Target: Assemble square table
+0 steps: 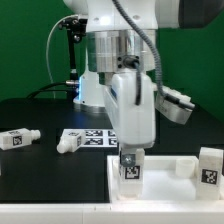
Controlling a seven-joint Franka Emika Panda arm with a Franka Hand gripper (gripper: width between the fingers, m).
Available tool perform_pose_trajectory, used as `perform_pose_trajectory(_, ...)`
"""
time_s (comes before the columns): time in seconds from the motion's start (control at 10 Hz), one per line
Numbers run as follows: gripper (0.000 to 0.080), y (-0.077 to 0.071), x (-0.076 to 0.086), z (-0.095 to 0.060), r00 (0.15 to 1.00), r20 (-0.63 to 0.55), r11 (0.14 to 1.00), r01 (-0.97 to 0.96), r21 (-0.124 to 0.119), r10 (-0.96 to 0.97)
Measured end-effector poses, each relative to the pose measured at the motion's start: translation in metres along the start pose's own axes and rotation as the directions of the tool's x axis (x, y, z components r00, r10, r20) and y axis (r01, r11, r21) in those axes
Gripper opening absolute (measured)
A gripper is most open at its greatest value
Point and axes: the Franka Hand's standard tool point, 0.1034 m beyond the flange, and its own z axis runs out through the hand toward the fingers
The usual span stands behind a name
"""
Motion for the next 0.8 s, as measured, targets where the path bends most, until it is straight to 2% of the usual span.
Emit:
perform_pose_trajectory(0.2, 0.0285, 0.0, 0.0, 0.0, 0.998, 0.0, 0.998, -0.069, -0.001, 0.069)
perform_pose_trajectory(0.3, 0.0378, 0.0, 0.0, 0.0, 1.0, 0.0, 1.0, -0.021, -0.001, 0.021)
perform_pose_trajectory(0.4, 0.0378, 0.0, 0.0, 0.001, 1.0, -0.003, 1.0, 0.022, -0.002, -0.022)
perform_pose_trajectory(0.5, 0.0557, 0.001, -0.005, 0.001, 0.983, -0.005, 0.983, 0.182, -0.004, -0.182)
perform_pose_trajectory(0.6, 0.062, 0.001, -0.011, 0.0, 0.938, -0.006, 0.938, 0.347, -0.005, -0.348)
perform_pose_trajectory(0.7, 0.062, 0.002, -0.013, -0.001, 0.881, -0.006, 0.881, 0.474, -0.006, -0.474)
perform_pose_trajectory(0.8, 0.0644, 0.003, -0.011, 0.0, 0.859, -0.005, 0.859, 0.512, -0.008, -0.512)
